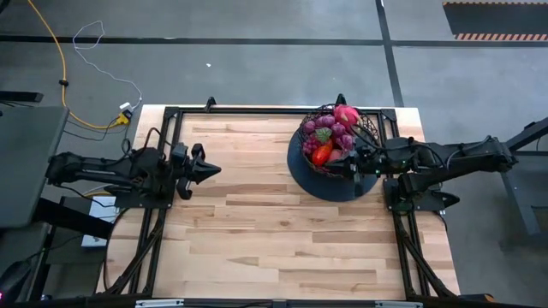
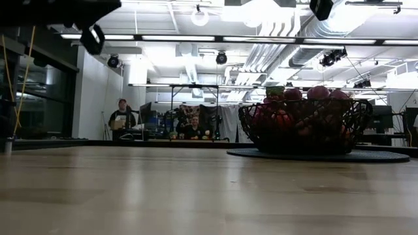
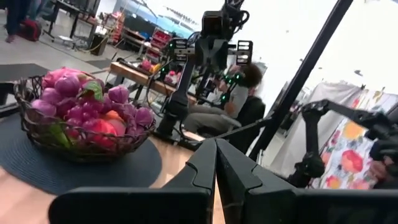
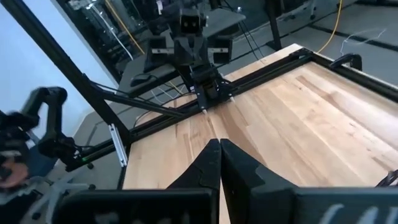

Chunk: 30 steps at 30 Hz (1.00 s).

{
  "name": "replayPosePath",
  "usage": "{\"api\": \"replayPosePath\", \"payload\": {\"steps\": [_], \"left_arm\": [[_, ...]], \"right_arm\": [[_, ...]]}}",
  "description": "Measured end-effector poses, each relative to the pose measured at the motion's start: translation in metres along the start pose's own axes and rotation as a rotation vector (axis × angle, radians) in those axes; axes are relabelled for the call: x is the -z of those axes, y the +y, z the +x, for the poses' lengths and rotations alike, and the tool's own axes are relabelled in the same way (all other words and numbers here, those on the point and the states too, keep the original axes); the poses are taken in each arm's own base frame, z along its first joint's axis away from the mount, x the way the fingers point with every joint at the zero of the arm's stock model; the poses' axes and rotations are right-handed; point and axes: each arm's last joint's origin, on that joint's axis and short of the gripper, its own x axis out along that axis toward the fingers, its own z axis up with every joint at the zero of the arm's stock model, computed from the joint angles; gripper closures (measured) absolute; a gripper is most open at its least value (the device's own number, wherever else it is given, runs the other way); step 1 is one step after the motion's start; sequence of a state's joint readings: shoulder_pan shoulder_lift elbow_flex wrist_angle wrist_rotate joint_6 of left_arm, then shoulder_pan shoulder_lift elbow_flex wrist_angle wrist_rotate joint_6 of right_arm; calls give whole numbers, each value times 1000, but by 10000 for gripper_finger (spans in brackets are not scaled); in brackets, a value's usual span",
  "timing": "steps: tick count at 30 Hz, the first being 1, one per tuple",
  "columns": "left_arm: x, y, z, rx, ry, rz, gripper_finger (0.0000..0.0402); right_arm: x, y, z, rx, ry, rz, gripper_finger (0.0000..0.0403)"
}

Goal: Build produce basket
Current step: Return to Home Position

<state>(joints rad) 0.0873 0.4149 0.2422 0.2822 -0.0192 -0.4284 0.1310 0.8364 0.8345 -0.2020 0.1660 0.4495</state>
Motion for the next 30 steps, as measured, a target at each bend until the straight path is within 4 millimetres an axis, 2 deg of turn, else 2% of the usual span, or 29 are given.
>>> {"api": "replayPosePath", "payload": {"steps": [9,13,20,30], "left_arm": [[36,13,-15,1,-9,-37,401],[41,15,-19,-2,6,-11,401],[55,20,-26,22,133,-19,401],[59,20,-39,63,197,-20,401]], "right_arm": [[0,0,0,1,3,22,403],[0,0,0,1,3,22,403],[0,0,0,2,4,21,403],[0,0,0,2,5,47,403]]}}
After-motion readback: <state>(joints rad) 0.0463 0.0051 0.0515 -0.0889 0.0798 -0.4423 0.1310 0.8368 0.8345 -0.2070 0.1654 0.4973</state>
